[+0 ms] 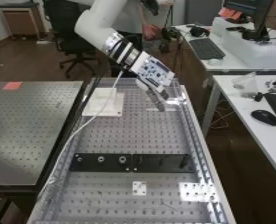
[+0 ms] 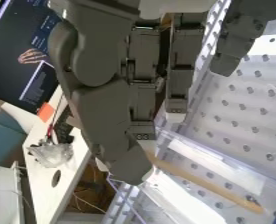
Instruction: Grab the chopstick and place it in the clear container
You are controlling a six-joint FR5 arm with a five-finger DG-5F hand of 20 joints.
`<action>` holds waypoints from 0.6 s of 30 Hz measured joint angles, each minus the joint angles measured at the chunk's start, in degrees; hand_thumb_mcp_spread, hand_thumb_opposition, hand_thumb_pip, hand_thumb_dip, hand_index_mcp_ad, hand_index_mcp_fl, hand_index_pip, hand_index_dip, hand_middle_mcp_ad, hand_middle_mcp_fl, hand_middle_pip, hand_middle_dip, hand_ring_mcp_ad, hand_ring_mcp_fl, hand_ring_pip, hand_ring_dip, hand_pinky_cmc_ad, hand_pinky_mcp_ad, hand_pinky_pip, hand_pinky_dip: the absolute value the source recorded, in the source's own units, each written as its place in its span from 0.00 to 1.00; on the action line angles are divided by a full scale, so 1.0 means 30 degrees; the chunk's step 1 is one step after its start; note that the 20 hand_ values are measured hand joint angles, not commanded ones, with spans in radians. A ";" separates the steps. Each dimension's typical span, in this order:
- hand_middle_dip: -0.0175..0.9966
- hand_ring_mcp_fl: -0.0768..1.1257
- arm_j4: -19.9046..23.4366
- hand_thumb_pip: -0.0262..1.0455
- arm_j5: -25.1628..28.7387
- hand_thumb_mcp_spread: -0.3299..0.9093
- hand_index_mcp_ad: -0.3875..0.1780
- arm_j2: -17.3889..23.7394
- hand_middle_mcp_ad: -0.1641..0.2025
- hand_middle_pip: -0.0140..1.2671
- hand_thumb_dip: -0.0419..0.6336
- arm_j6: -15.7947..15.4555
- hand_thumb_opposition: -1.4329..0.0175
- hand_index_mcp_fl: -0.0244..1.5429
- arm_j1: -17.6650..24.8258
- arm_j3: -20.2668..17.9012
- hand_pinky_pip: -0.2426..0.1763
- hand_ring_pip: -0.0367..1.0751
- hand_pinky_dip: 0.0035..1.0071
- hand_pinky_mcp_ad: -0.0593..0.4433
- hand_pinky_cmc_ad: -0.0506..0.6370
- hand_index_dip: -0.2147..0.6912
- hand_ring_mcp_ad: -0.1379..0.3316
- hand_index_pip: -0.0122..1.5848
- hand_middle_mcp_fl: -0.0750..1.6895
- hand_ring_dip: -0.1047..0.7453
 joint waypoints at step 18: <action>0.82 0.55 -0.0415 0.35 -0.0575 0.87 0.44 -0.0486 0.09 0.15 0.57 0.0073 0.26 0.86 0.0069 0.0298 0.55 0.14 0.15 0.75 0.65 0.96 0.43 0.10 0.75 0.73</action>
